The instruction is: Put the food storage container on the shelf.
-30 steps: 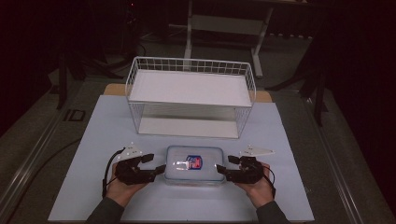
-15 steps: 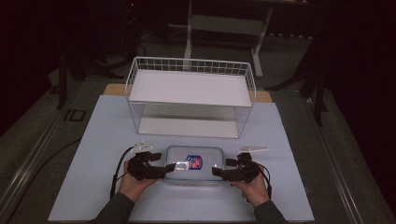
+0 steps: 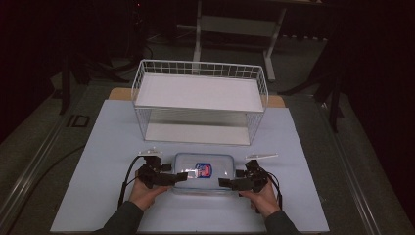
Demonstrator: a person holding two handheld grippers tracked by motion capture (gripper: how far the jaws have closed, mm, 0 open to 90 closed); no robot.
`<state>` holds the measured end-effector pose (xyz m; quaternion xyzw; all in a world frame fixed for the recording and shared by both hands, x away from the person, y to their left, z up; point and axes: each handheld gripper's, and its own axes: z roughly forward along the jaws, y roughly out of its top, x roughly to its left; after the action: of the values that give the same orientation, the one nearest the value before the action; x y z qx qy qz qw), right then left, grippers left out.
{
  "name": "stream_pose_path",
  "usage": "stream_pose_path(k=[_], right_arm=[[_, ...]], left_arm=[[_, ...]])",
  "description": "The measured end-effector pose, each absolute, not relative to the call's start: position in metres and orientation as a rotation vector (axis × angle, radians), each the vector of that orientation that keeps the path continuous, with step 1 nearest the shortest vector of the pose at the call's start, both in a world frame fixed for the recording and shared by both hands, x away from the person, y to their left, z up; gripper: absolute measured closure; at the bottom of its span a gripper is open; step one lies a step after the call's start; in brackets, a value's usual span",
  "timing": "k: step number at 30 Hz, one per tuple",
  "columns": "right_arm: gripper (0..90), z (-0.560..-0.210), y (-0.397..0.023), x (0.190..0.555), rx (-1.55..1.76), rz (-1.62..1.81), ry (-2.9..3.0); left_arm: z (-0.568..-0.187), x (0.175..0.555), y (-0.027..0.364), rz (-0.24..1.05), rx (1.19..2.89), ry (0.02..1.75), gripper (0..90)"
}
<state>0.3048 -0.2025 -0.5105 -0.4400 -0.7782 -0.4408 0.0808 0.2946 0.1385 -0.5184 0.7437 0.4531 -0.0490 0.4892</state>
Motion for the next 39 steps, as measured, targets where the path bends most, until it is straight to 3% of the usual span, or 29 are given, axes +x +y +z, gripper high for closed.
stream_pose_path(k=[9, 17, 25, 30, 39], right_arm=[[12.4, -0.509, -0.204, 0.304, -1.315, -1.312, -2.322], [16.0, -0.506, -0.204, 0.294, -1.348, -1.323, -2.331], [38.6, -0.503, -0.222, 0.282, -1.360, -1.383, -2.214], [43.5, -0.502, -0.226, 0.280, -1.366, -1.400, -2.173], [50.3, -0.502, -0.233, 0.276, -1.334, -1.408, -2.141]], left_arm=[[-0.523, 0.295, 0.141, -0.243, 1.786, 1.157, 14.2], [-0.517, 0.287, 0.150, -0.286, 1.756, 1.184, 29.3], [-0.513, 0.275, 0.159, -0.286, 1.730, 1.154, 41.9], [-0.513, 0.269, 0.164, -0.300, 1.708, 1.144, 46.7], [-0.509, 0.261, 0.162, -0.248, 1.743, 1.123, 47.0]])
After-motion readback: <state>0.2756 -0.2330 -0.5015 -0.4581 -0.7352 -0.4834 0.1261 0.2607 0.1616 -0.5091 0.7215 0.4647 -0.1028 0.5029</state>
